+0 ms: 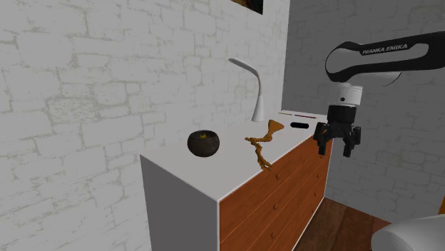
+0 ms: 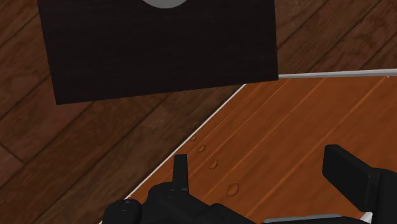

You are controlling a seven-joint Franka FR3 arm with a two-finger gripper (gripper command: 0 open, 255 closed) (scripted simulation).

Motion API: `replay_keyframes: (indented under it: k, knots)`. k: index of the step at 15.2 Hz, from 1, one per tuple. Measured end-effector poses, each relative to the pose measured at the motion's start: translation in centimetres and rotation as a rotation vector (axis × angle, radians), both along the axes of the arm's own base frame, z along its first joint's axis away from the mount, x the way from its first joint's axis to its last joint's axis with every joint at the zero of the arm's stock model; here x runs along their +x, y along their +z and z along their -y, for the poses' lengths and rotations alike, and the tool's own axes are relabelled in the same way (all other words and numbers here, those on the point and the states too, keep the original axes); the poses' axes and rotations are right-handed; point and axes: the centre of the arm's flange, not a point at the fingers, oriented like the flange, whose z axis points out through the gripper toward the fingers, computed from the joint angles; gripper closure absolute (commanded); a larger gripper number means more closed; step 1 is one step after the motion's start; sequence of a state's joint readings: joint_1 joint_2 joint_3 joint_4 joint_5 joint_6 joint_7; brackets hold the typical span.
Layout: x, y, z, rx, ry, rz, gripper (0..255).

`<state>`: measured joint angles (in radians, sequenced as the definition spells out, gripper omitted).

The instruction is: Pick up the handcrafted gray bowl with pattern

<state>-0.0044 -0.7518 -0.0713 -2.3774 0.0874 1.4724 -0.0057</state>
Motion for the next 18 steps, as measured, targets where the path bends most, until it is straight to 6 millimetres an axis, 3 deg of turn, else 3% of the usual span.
replay_keyframes:
  k: [4,18]
  knots:
    - [1.5,0.1,-2.3,-0.019,-0.002,0.010,0]
    - [11.4,2.3,-18.5,-0.144,-0.013,0.080,0]
